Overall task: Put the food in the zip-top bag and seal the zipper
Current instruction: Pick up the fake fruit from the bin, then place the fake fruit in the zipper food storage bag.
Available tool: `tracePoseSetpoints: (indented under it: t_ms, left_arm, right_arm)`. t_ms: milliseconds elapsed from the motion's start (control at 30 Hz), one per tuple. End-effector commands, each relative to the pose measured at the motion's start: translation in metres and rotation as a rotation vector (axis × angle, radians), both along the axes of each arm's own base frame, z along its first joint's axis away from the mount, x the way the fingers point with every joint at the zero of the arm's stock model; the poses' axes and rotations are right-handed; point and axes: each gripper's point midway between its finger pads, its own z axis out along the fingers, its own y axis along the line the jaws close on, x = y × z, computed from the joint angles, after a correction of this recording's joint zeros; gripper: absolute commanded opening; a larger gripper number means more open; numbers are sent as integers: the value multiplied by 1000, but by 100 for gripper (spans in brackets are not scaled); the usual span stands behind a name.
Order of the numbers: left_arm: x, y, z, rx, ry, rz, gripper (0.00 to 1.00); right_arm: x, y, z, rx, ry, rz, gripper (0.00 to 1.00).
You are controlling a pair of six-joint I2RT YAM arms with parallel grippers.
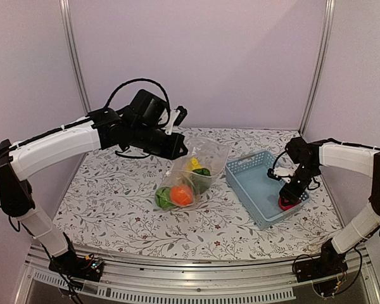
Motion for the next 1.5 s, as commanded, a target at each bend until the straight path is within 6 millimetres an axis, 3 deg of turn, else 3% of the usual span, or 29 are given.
tracePoseSetpoints:
  t_ms: [0,333,433,567,700,800,1000,1167,1267,1367,1467]
  left_arm:
    - [-2,5,5,-11,-11,12,0]
    - [4,1,14,-28,-28,18,0]
    - [5,-2,14,-32,-24,14,0]
    - [8,-6,16,-31,-22,8,0]
    - [10,-8,19,-32,-23,7,0]
    - [10,-8,20,-35,-23,6,0]
    - [7,-7,19,-34,-16,3,0]
    - [4,-7,18,-39,-6,-1,0]
    - [3,-6,19,-42,-7,-3,0]
    - [2,-5,22,-45,-13,-2,0]
    - [2,-2,21,-42,-15,3,0]
  right_arm:
    - [18,27,38,146,-47,10,57]
    - [56,104,184,581,-224,153,55]
    - [51,130,222,706,-255,239,55]
    - [27,166,268,833,-318,414,55]
    - [2,197,296,900,-359,553,56]
    - [-12,216,300,907,-355,624,57]
    - [-22,254,283,870,-338,701,58]
    - [-7,277,269,822,-341,695,58]
    - [13,284,261,765,-377,665,59]
    - [31,288,252,713,-399,626,68]
    - [29,290,247,713,-371,628,75]
